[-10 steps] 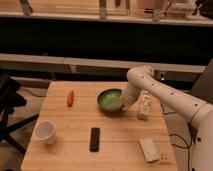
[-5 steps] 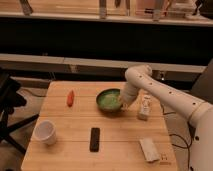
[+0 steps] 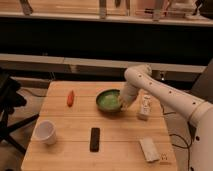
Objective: Drag the ceramic bowl in a circle
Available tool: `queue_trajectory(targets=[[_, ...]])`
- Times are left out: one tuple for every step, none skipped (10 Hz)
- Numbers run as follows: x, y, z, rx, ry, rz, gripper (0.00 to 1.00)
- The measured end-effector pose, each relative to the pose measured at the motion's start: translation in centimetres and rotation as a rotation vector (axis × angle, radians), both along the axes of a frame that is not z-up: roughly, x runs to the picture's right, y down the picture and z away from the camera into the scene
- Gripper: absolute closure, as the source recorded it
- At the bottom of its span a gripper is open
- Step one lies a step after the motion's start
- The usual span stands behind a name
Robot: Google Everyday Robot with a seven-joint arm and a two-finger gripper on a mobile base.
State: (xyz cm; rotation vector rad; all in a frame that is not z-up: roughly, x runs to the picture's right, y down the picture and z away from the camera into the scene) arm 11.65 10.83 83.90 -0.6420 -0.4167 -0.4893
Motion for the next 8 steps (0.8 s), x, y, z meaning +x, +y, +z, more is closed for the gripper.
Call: queue_trajectory(targets=[[0.02,-0.08,0.04,-0.002,-0.001,-0.004,0.99],[-0.05,-0.11,0.09,-0.006,-0.004,-0.008,0.99],[-0.23,-0.16,0.01,-0.009,-0.008,-0.011,0.99],[-0.2,-0.2,-0.05,-0.011,-0.008,-0.014,0.99],[-0.12,-0.28,0.01,-0.012,-0.007,-0.018,0.99],[-0.38,-0.34,0.13,-0.015,-0.009,-0.026,0.99],[-0.64,-0.49,0.25,-0.016,-0.012,-0.034,0.99],[-0.82,-0.56,0.34,-0.018,-0.014,-0.041,0.99]])
